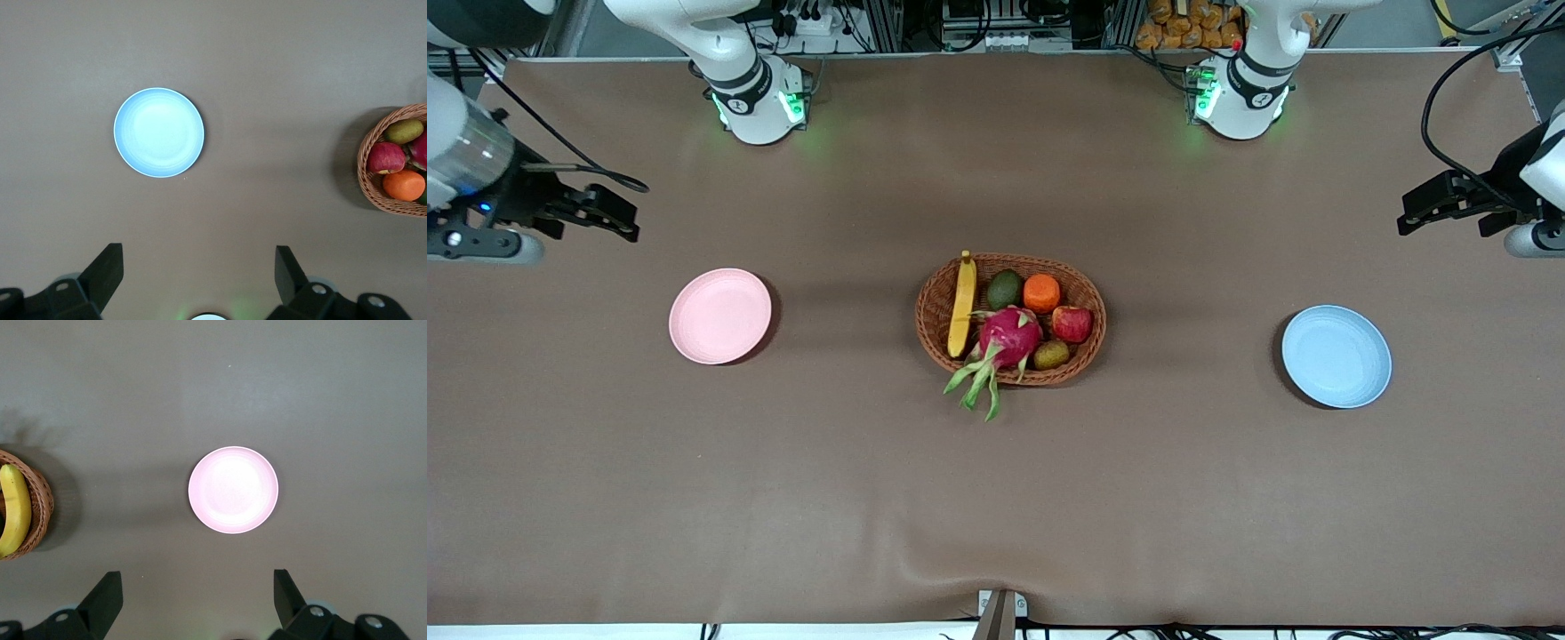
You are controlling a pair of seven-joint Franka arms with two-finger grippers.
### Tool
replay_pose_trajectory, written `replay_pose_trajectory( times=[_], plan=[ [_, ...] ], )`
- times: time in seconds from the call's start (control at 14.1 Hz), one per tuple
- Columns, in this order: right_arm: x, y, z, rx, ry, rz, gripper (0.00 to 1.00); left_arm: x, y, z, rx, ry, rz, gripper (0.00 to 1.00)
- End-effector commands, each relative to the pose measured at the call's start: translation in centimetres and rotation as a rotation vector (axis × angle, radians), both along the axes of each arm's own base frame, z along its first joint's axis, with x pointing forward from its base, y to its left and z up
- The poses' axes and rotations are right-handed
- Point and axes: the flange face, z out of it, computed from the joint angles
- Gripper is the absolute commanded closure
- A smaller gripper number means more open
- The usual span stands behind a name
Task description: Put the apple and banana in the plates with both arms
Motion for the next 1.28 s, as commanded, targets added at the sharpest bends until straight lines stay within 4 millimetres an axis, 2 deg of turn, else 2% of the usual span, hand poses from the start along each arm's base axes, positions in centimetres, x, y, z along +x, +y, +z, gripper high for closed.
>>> replay_pose_trajectory(
  times=[0.0, 0.07, 0.14, 0.21, 0.5, 0.78, 0.92, 1.21],
  plan=[
    [1.2, -1.7, 0.7, -0.015, 0.010, -0.018, 0.00, 0.2, -0.2, 0.3, -0.003, -0.009, 0.009, 0.00],
    [1.1, -2.6, 0.6, -0.015, 0.015, -0.033, 0.00, 0.2, -0.2, 0.3, -0.004, -0.009, 0.009, 0.00],
    [1.1, -4.6, 0.5, -0.013, 0.016, -0.068, 0.00, 0.2, -0.2, 0.3, -0.004, -0.009, 0.010, 0.00],
    [1.1, -5.5, 0.0, -0.012, 0.022, -0.073, 0.00, 0.2, -0.2, 0.3, -0.003, -0.009, 0.009, 0.00],
    [0.7, -6.1, 0.1, -0.008, 0.004, -0.044, 0.00, 0.4, -0.2, -0.4, -0.010, 0.003, 0.012, 0.00],
    [-1.0, -6.0, 0.3, -0.007, -0.048, 0.006, 0.00, 0.6, -2.1, -1.8, 0.045, 0.038, -0.045, 0.00],
    [-1.0, -6.1, 0.4, -0.007, -0.048, 0.017, 0.00, 1.1, -3.5, -4.1, 0.034, 0.092, -0.077, 0.00],
    [-0.9, -5.8, 0.4, -0.005, -0.039, 0.023, 0.00, 2.6, -6.2, -10.0, -0.045, 0.167, -0.094, 0.00]
  ],
)
